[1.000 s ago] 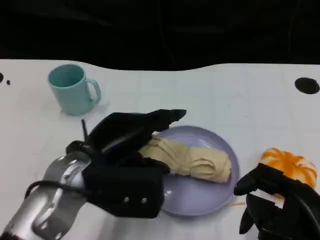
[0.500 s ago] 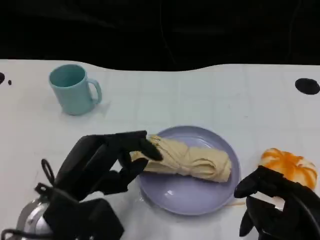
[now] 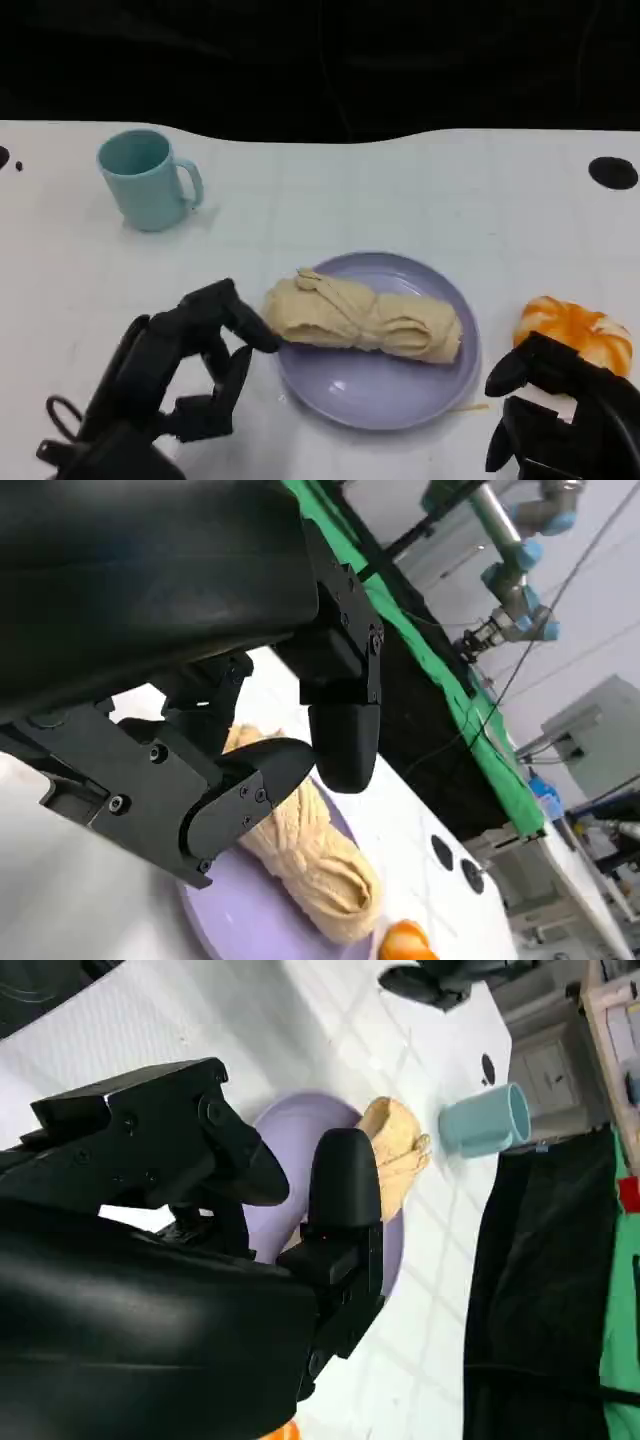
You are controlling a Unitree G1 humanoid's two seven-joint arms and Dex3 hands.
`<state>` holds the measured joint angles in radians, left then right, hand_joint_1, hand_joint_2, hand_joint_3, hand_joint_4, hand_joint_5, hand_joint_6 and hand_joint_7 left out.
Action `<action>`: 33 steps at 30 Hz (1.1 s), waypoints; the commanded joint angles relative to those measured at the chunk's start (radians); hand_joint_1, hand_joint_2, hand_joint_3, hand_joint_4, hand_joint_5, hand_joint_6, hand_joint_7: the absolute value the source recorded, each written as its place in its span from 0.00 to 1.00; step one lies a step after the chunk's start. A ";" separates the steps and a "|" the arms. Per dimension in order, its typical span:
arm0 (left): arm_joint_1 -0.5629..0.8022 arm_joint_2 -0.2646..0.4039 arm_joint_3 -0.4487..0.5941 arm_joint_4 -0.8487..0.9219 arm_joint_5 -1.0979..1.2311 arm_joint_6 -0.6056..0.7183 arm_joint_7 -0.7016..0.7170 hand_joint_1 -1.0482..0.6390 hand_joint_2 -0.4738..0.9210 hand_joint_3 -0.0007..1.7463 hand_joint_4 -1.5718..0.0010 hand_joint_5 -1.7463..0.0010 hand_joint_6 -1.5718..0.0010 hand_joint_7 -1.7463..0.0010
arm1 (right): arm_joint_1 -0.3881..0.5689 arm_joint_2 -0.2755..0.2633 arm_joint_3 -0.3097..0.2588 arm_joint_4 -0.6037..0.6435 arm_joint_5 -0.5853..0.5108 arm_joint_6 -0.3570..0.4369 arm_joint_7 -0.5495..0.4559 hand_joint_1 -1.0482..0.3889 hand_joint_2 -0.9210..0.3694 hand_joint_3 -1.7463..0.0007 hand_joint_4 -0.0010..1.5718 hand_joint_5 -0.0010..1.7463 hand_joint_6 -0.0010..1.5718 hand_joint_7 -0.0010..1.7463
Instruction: Grasp the towel on the left side of the plate with the left hand and place it into the plate.
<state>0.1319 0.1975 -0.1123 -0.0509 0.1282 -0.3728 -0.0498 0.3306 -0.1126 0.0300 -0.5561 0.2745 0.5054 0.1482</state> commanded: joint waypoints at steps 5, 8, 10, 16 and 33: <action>0.119 -0.005 0.036 -0.117 -0.176 0.203 -0.099 0.55 0.81 0.61 0.55 0.00 0.59 0.17 | -0.005 -0.001 -0.012 -0.013 0.000 0.026 -0.022 0.73 0.12 0.36 0.45 1.00 0.30 1.00; 0.146 -0.010 0.037 -0.151 -0.209 0.252 -0.123 0.56 0.81 0.60 0.57 0.00 0.60 0.15 | -0.009 -0.005 -0.026 -0.011 0.006 0.030 -0.019 0.74 0.12 0.37 0.45 1.00 0.30 1.00; 0.156 -0.025 0.038 -0.161 -0.226 0.274 -0.127 0.55 0.79 0.62 0.56 0.00 0.61 0.14 | -0.012 -0.009 -0.034 -0.006 0.008 0.032 -0.015 0.74 0.12 0.36 0.44 1.00 0.30 1.00; 0.148 -0.055 0.046 -0.124 -0.239 0.254 -0.137 0.54 0.79 0.63 0.56 0.00 0.61 0.14 | -0.031 -0.024 -0.048 0.012 0.006 0.039 0.005 0.73 0.13 0.37 0.44 1.00 0.30 1.00; 0.148 -0.088 0.059 -0.089 -0.235 0.188 -0.152 0.55 0.74 0.70 0.55 0.00 0.60 0.11 | -0.026 -0.042 -0.054 0.011 0.002 0.045 0.026 0.72 0.16 0.37 0.46 1.00 0.31 1.00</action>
<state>0.2727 0.0994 -0.0651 -0.1453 -0.1094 -0.1660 -0.1915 0.2978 -0.1353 -0.0158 -0.5352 0.2799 0.5433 0.1706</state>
